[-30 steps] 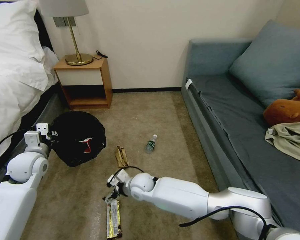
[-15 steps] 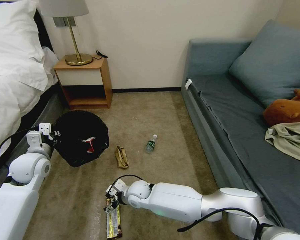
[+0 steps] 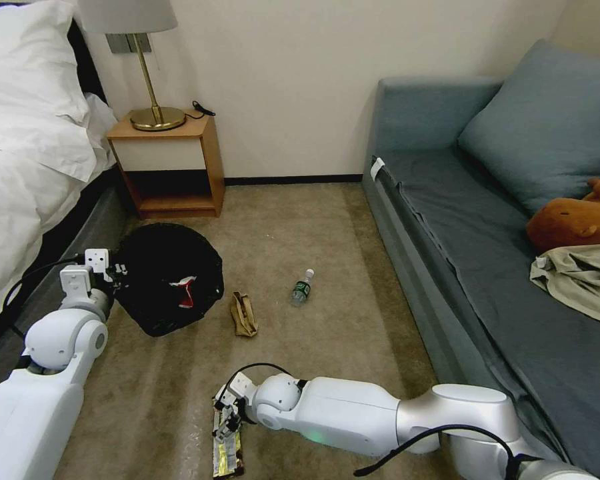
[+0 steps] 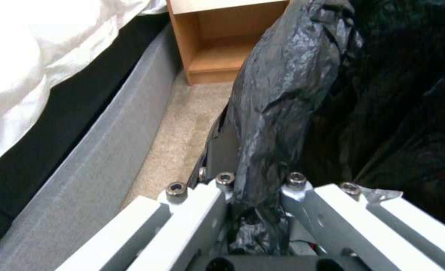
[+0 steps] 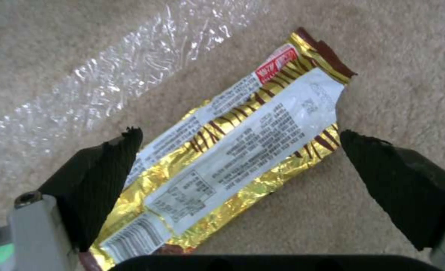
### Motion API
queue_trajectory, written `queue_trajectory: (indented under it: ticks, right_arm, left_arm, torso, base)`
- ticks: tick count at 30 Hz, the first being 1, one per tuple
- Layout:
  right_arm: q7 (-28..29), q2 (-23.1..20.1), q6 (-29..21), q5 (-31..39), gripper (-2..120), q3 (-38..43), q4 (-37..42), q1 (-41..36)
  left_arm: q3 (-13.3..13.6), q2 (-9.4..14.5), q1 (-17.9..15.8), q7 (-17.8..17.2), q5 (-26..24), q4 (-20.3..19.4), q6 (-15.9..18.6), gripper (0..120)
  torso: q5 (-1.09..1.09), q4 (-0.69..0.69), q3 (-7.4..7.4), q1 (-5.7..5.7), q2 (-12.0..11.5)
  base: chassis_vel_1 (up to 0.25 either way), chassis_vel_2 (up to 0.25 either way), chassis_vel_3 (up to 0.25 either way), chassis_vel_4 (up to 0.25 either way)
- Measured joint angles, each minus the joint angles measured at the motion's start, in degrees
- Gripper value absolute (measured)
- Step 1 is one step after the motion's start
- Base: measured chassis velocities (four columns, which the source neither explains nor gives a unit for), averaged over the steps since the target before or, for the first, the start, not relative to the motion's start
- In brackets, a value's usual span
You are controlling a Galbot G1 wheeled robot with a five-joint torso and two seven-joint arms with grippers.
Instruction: Pick up the trash bin, then pick up the garbage on the floor and place it into the trash bin.
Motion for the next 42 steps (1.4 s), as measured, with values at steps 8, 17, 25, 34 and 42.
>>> queue_trajectory:
  ticks: [8,17,25,34,42]
  right_arm:
    - [-0.5,0.1,0.5,-1.3,100,0.1,-1.6,-0.7]
    - [-0.9,0.0,0.6,-1.8,100,0.1,-2.1,-1.4]
    - [-0.9,-0.1,0.7,-2.3,100,0.1,-2.2,-1.9]
    - [-1.0,0.2,0.7,-2.3,100,0.1,-2.5,-2.2]
    - [-1.2,0.5,0.8,-2.8,100,0.1,-3.2,-2.7]
  left_arm:
    - [0.3,-0.2,-0.2,0.2,0.0,0.2,-0.2,2]
    - [0.9,-0.9,-0.5,0.4,0.2,0.4,-0.3,2]
    - [0.9,-1.0,-0.5,0.5,0.2,0.5,-0.7,2]
    - [0.7,-1.0,-0.2,0.6,0.2,0.3,-1.0,2]
    - [1.0,-1.3,-0.3,0.6,0.2,0.5,-1.3,2]
  torso:
    - [0.00,0.00,0.00,0.00,0.0]
    - [0.00,0.00,0.00,0.00,0.0]
    - [0.00,0.00,0.00,0.00,0.0]
    - [0.00,0.00,0.00,0.00,0.0]
    - [0.00,0.00,0.01,0.00,0.0]
  base:
    - [0.000,0.000,0.000,0.000]
    - [0.000,0.000,0.000,0.000]
    - [0.000,0.000,0.000,0.000]
    - [0.000,0.000,0.000,0.000]
    - [0.000,0.000,0.000,0.000]
